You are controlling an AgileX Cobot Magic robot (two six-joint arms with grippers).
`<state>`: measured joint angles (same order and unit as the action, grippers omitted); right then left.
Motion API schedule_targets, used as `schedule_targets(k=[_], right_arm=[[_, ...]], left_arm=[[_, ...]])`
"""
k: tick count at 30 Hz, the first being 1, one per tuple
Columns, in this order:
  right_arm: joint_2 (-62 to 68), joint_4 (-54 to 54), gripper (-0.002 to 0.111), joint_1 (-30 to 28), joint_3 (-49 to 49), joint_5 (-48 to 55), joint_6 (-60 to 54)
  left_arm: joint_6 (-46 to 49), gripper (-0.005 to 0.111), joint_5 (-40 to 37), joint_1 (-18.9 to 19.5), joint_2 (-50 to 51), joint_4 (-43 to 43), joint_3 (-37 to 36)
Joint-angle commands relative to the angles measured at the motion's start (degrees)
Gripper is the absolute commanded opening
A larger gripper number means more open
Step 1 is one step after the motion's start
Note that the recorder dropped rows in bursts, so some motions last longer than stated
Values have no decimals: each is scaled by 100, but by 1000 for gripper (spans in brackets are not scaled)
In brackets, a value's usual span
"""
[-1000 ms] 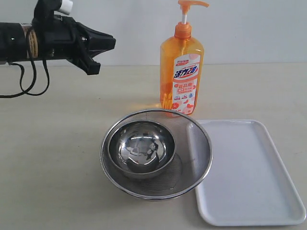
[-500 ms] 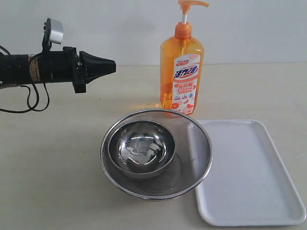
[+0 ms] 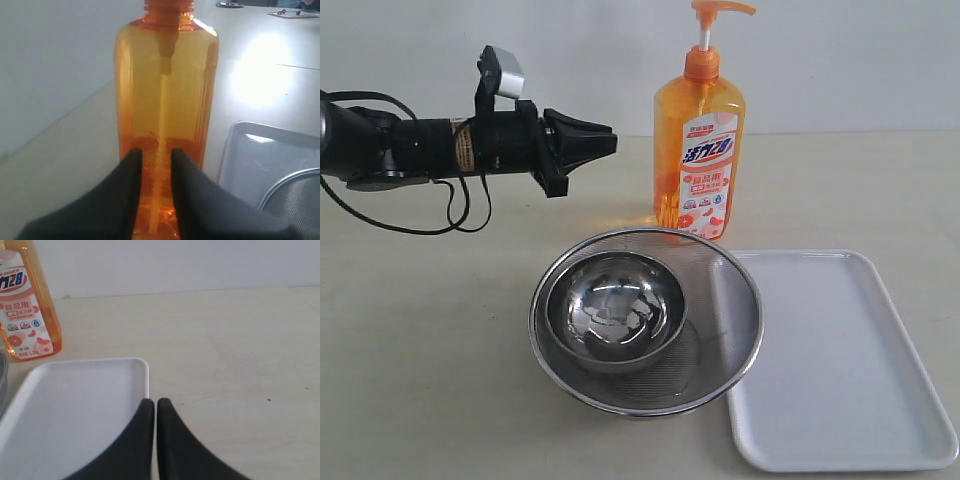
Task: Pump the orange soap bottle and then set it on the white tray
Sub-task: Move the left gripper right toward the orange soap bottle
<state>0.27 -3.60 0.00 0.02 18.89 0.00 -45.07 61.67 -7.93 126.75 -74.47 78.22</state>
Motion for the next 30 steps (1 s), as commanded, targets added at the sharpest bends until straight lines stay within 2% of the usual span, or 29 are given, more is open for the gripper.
schedule_targets(k=[1, 2, 3, 5, 6, 15, 19, 25, 30], right_arm=[[-27, 8, 0, -12, -2, -29, 0], [-27, 8, 0, -12, -2, -29, 0], [-27, 8, 0, -12, -2, -29, 0], [-27, 8, 0, -12, -2, -29, 0], [-27, 8, 0, -12, -2, -29, 0], [-27, 8, 0, -12, -2, -29, 0], [-27, 8, 0, -12, -2, -29, 0], [-27, 8, 0, -12, -2, -29, 0], [-27, 8, 0, -12, -2, -29, 0]], left_arm=[[-498, 51, -23, -29, -15, -31, 27], [-662, 70, -23, -29, -15, 46, 27], [-855, 82, -63, -29, -15, 126, 27], [-885, 96, -43, -29, -15, 99, 27], [-903, 99, 41, -29, -15, 47, 27], [-862, 102, 305, -13, -15, 5, 27], [49, 102, 241, -51, -15, -86, 27], [613, 102, -161, -211, -5, -78, 27], [838, 102, -395, -451, 86, 410, 152]])
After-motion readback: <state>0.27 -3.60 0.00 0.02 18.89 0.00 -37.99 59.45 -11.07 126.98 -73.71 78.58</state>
